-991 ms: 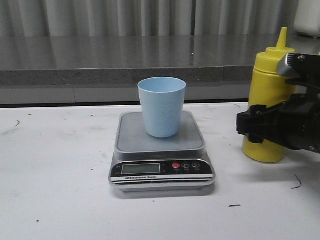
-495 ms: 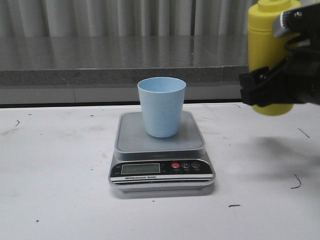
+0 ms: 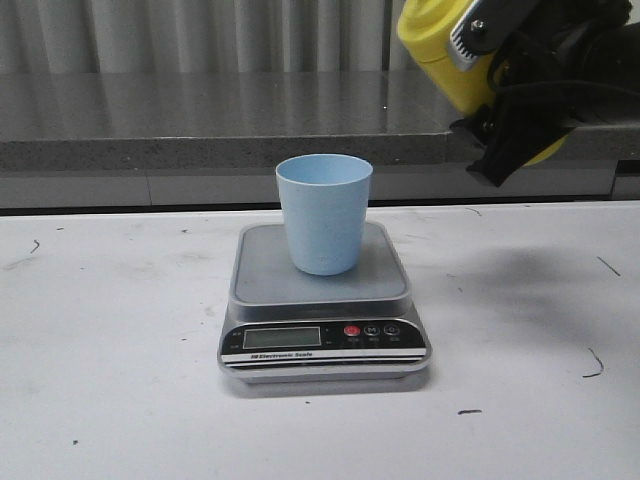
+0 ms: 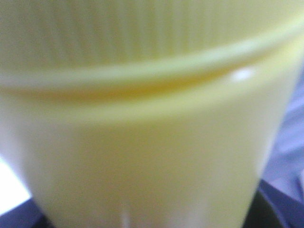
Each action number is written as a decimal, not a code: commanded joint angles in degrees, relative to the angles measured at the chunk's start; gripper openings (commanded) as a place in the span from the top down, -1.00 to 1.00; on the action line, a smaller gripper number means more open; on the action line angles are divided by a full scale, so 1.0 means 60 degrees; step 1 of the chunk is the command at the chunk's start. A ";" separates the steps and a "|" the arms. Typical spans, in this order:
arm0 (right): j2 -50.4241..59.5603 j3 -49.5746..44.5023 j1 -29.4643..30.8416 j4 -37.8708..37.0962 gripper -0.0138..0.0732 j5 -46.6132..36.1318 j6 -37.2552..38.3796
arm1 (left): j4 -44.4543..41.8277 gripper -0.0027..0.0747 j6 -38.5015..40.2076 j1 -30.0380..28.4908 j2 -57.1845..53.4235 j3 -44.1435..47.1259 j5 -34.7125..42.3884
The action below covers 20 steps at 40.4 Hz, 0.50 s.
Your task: Pour seasoning into cup on scale with both arms
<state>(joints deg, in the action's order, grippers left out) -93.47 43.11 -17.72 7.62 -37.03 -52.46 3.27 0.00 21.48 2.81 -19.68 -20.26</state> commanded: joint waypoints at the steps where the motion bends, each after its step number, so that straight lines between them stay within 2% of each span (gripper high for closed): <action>1: 0.0395 0.0696 0.0057 -0.0109 0.41 -0.0810 -0.1372 | 0.0098 0.98 0.0110 -0.0012 0.0115 -0.0256 0.0830; 14: -0.0379 0.1436 0.0057 -0.0109 0.41 -0.0887 -0.5684 | 0.0098 0.98 0.0110 -0.0012 0.0115 -0.0256 0.0830; 20: -0.0710 0.1466 0.0057 -0.0118 0.41 -0.1553 -0.6876 | 0.0098 0.98 0.0110 -0.0012 0.0115 -0.0256 0.0830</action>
<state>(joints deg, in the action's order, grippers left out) -99.74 49.68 -17.62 7.53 -36.33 -89.05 3.27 0.00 21.48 2.81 -19.68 -20.26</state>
